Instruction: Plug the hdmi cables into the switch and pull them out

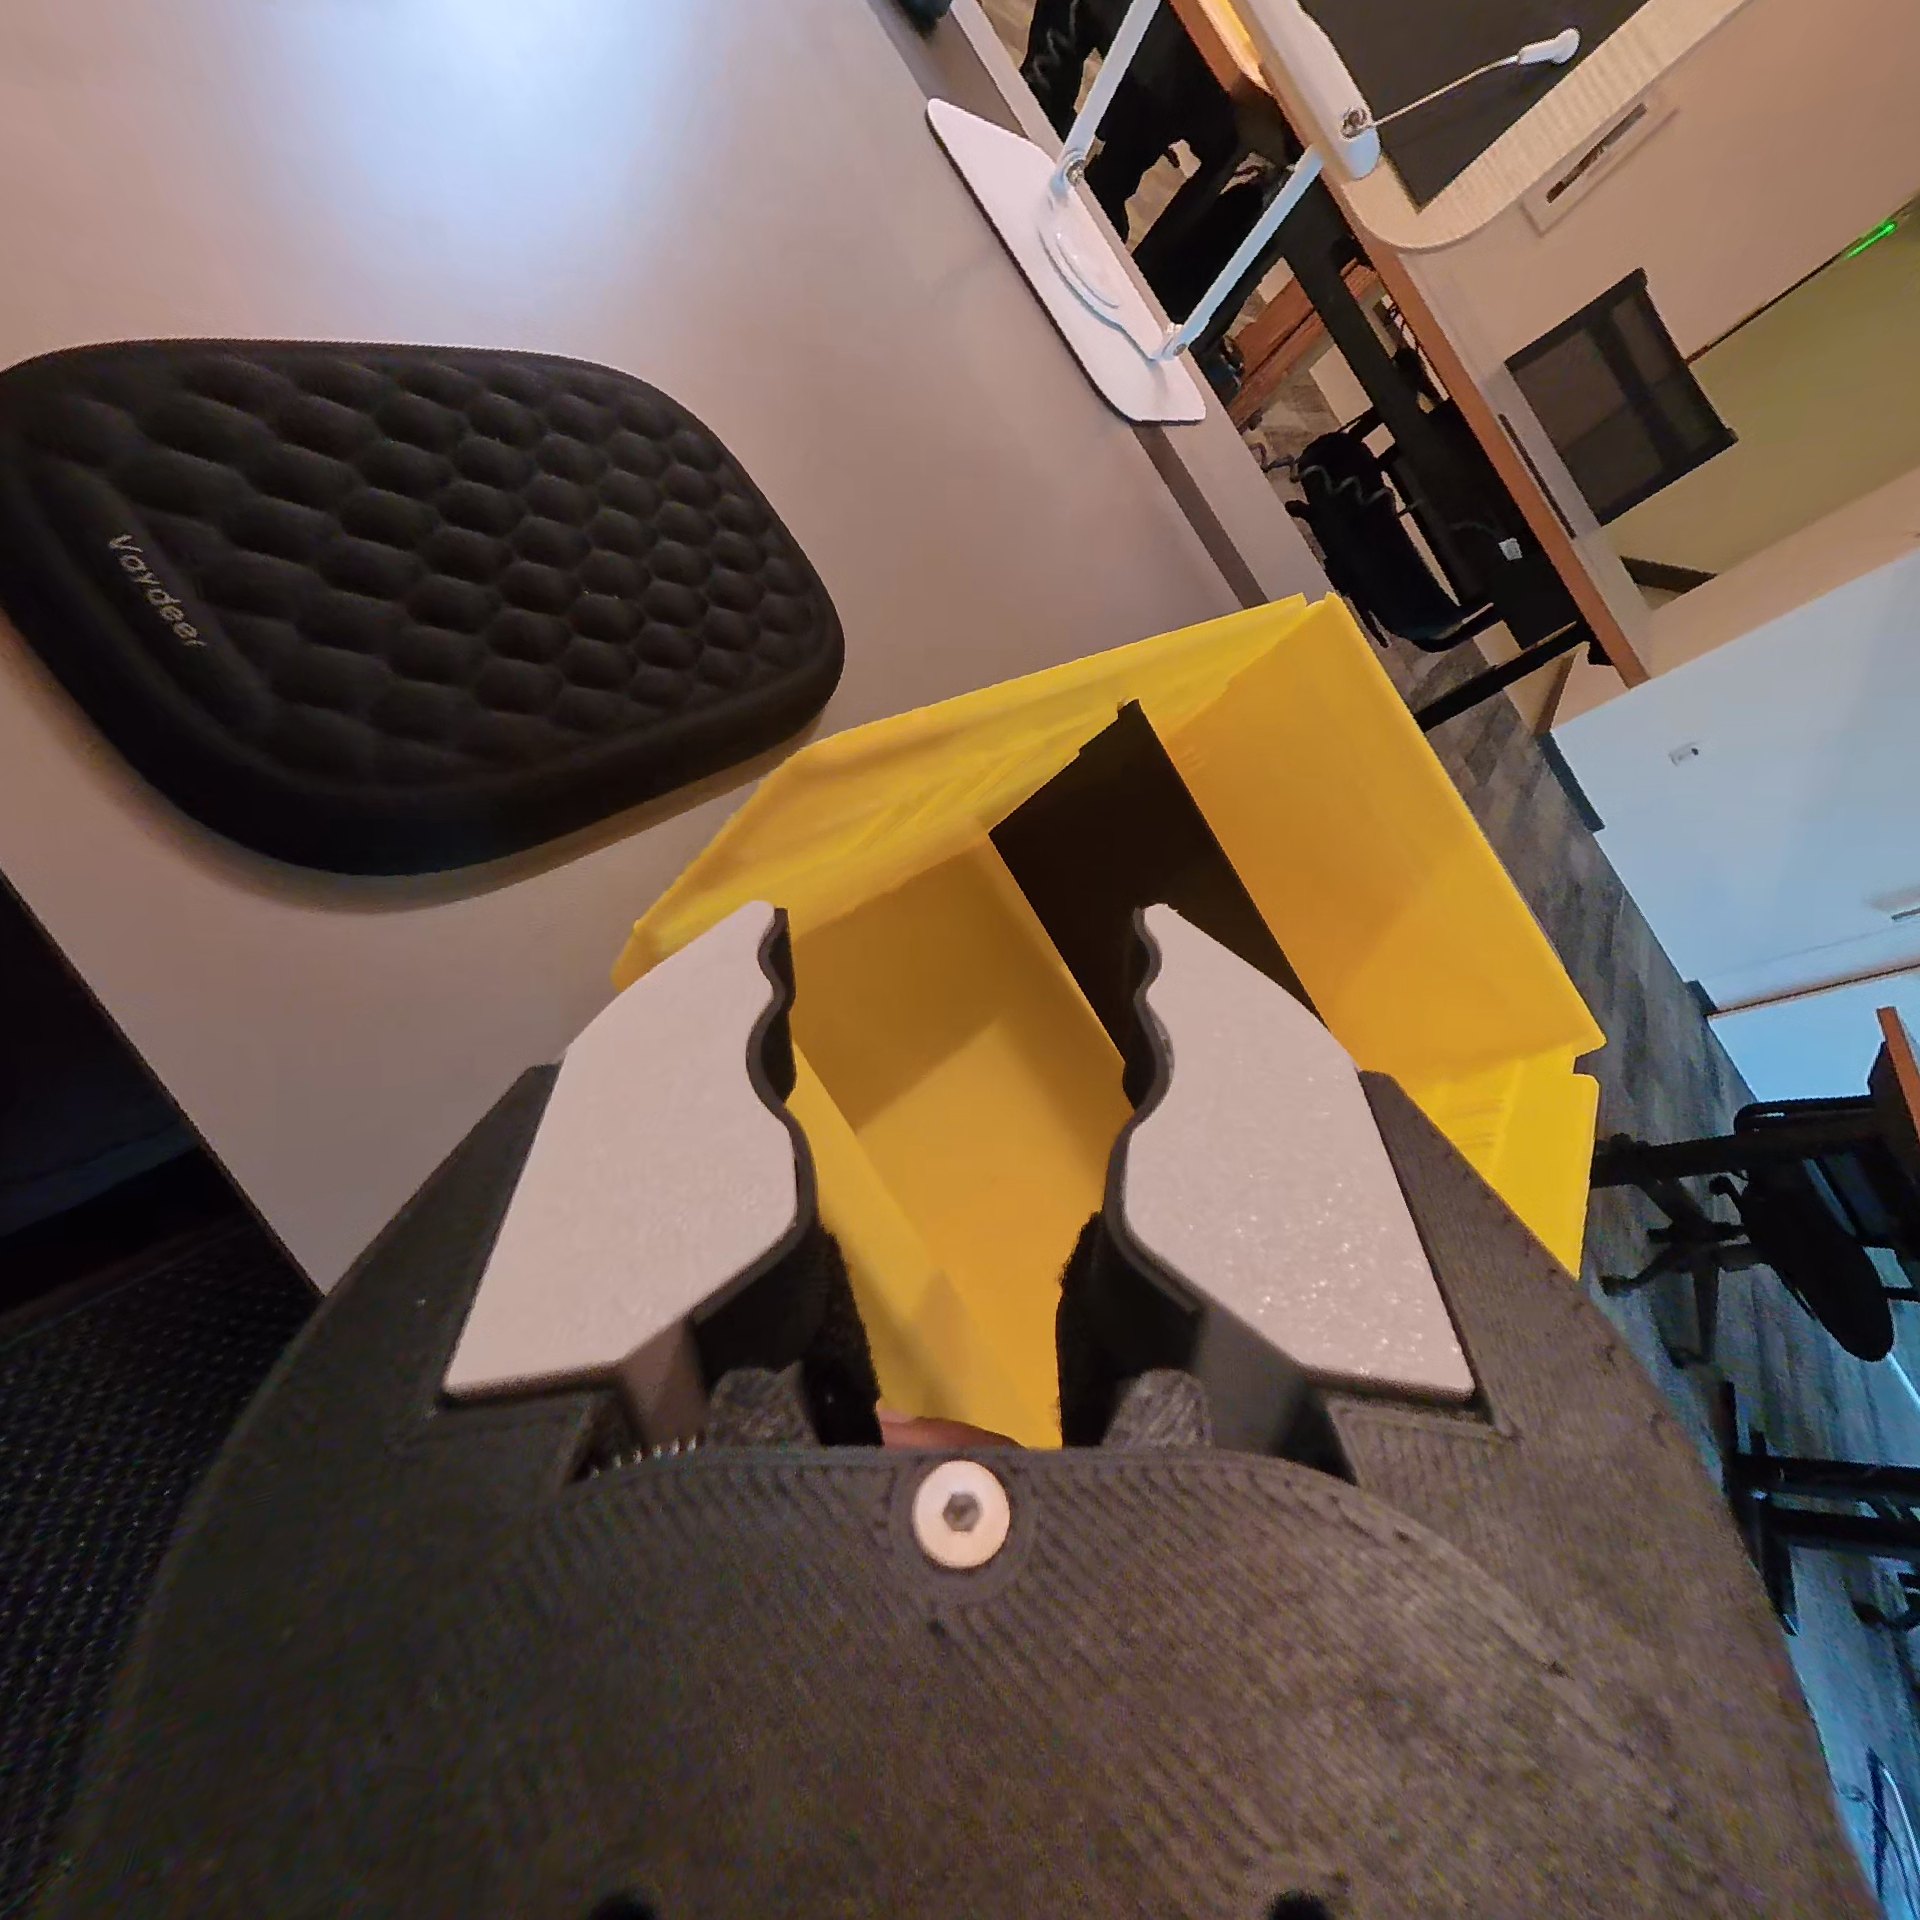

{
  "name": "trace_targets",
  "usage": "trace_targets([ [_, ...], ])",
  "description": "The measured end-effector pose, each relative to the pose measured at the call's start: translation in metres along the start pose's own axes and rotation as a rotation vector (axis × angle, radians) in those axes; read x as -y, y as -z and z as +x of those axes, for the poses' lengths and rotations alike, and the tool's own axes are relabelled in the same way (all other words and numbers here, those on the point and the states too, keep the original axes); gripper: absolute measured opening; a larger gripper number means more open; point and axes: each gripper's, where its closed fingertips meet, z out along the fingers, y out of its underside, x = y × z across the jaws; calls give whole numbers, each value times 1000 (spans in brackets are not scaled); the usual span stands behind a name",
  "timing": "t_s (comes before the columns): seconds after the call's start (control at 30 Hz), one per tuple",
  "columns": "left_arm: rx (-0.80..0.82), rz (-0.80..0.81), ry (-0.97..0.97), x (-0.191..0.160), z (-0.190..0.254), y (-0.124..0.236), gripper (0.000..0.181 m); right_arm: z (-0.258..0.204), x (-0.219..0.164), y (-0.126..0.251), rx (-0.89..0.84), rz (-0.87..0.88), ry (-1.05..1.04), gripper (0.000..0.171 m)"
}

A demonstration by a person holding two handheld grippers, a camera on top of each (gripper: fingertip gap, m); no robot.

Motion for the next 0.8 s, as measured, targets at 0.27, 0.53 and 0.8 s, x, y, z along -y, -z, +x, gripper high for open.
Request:
trace_targets([
  [0.27, 227, 183, 206, 22, -43, 23, 12, 0, 1, 0, -1, 1, 4, 62],
  [0.53, 276, 521, 567, 43, -77, 59, 11, 0, 0, 0, -2, 2, 3, 62],
  [0.8, 278, 867, 861, 48, -107, 105, 12, 0, 1, -1, -3, -1, 7, 62],
])
